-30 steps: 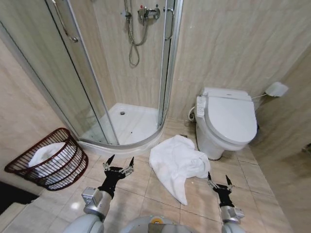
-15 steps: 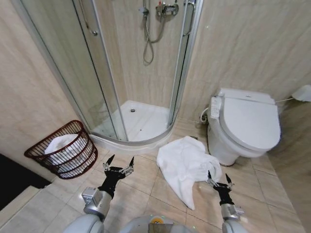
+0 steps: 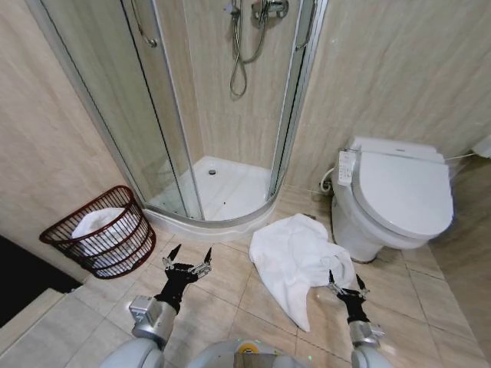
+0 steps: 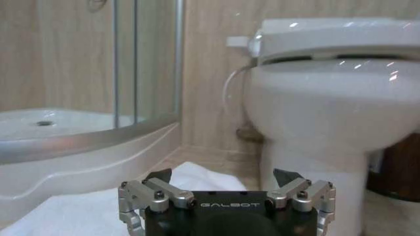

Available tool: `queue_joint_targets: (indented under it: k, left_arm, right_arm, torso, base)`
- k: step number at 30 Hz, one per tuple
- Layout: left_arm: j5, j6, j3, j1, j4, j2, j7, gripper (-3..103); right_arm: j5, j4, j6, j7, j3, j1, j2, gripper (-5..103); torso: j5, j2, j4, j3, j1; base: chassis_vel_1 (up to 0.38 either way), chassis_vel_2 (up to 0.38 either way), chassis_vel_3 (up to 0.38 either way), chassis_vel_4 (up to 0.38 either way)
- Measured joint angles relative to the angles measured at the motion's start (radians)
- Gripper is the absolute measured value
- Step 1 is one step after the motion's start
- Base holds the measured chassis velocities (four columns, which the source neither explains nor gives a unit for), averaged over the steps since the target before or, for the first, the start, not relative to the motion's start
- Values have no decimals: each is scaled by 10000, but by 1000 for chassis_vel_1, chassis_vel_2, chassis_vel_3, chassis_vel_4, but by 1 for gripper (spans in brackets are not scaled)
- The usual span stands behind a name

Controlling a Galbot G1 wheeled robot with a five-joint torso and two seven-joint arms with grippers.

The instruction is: Discard the used towel into the hamper.

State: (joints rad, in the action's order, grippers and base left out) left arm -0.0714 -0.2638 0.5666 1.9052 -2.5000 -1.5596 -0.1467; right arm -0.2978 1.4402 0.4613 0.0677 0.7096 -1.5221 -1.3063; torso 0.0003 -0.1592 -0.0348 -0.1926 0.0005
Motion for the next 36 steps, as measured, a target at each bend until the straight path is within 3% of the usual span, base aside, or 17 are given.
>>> queue_joint_targets:
  k: [1, 3, 5, 8, 9, 11, 15, 24, 31, 36]
  left_arm:
    - [0, 0, 0, 0, 0, 0, 0, 100]
    - [0, 0, 0, 0, 0, 1, 0, 100]
    - [0, 0, 0, 0, 0, 2, 0, 100]
    - [0, 0, 0, 0, 0, 0, 0, 100]
    - [0, 0, 0, 0, 0, 0, 0, 100]
    - [0, 0, 0, 0, 0, 0, 0, 100]
    - [0, 0, 0, 0, 0, 0, 0, 100]
    - [0, 0, -1, 0, 0, 0, 0, 100]
    - [0, 0, 0, 0, 0, 0, 0, 100]
    - [0, 0, 0, 0, 0, 1, 0, 100]
  right_arm:
    - [0, 0, 0, 0, 0, 0, 0, 100]
    - [-636, -675, -241, 897, -131, 535, 472, 100]
    - [-876, -938, -402, 1184, -205, 810, 662, 100]
    - [-1861, -1052, -1493, 1900, -336, 1308, 904, 100]
    - [-1861, -1052, -1493, 1900, -336, 1308, 904, 100]
    - [-2284, -1160, -2216, 2270, -534, 1856, 936, 100]
    - [-2313, -1446, -2617, 2522, -862, 2434, 1049, 100]
    - [-1961, -2925, -3601, 2770, -1940, 4066, 1436, 100]
    - [-869, -4098, -3859, 2682, -3121, 5295, 1167, 100]
    - [180, -4853, -4192, 2029, -3851, 6035, 796, 100]
  torso:
    - [0, 0, 0, 0, 0]
    - [-3, -1, 0, 0, -1]
    - [-3, -6, 0, -3, -1]
    - [-6, -22, 0, -13, -1]
    - [-6, -22, 0, -13, -1]
    - [-3, -34, -3, -20, -2]
    - [-2, -44, -3, -28, -2]
    - [-3, -71, 2, -45, -3]
    - [-3, -83, -2, -54, -4]
    - [-1, -90, -1, -59, -4]
  base:
    - [0, 0, 0, 0]
    - [0, 0, 0, 0]
    - [0, 0, 0, 0]
    - [0, 0, 0, 0]
    - [0, 0, 0, 0]
    - [0, 0, 0, 0]
    - [0, 0, 0, 0]
    - [0, 0, 0, 0]
    - [0, 0, 0, 0]
    - [0, 0, 0, 0]
